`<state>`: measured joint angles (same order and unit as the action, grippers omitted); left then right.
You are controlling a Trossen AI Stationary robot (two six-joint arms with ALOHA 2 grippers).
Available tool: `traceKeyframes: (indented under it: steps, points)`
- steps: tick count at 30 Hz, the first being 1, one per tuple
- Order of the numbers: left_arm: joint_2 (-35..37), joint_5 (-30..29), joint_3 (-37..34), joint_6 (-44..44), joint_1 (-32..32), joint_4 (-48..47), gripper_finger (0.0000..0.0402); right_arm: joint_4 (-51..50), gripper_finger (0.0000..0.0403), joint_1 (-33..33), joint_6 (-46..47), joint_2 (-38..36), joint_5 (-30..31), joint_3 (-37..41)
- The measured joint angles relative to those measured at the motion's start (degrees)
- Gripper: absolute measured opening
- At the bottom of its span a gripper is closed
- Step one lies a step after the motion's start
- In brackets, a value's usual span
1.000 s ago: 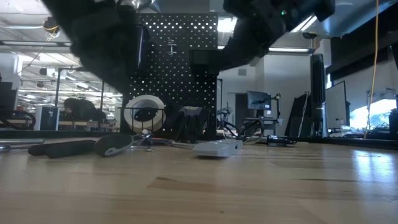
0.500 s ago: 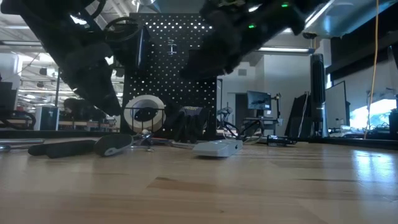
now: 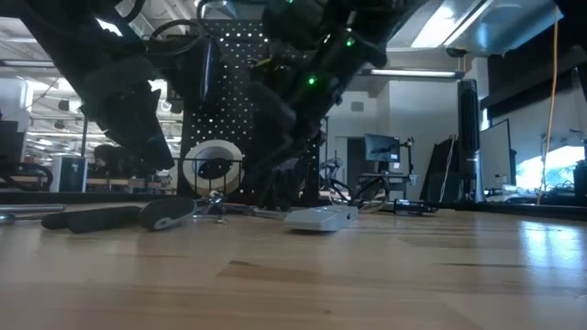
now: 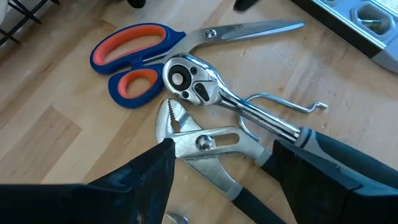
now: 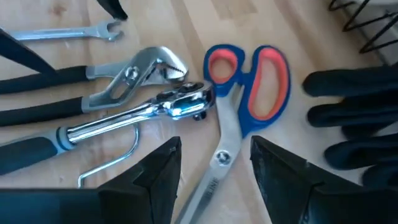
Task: Hang tools onto peg board
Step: Hang the scissors on the pegboard
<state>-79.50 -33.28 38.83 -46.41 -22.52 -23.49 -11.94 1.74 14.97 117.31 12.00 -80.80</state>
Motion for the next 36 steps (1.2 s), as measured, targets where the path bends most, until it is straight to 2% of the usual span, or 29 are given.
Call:
traceKeyframes:
  steps: [13, 18, 27, 36]
  points:
    - [0.0, 0.0, 0.0, -0.1, 0.0, 0.1, 0.0254, 2.6, 0.0189, -1.5, 4.1, 7.1, -0.4, 0.0]
    - [0.0, 0.0, 0.0, -0.1, 0.0, 0.1, 0.0254, 3.3, 0.0153, -1.7, 4.7, 8.2, -0.6, -0.2]
    - [0.0, 0.0, 0.0, -0.1, 0.0, 0.1, 0.0254, 5.1, 0.0053, -1.7, 4.3, 8.5, -0.2, -0.1]
    - [0.0, 0.0, 0.0, -0.3, 0.0, 0.1, 0.0254, 5.4, 0.0052, -1.7, 3.8, 8.5, 1.0, 0.0]
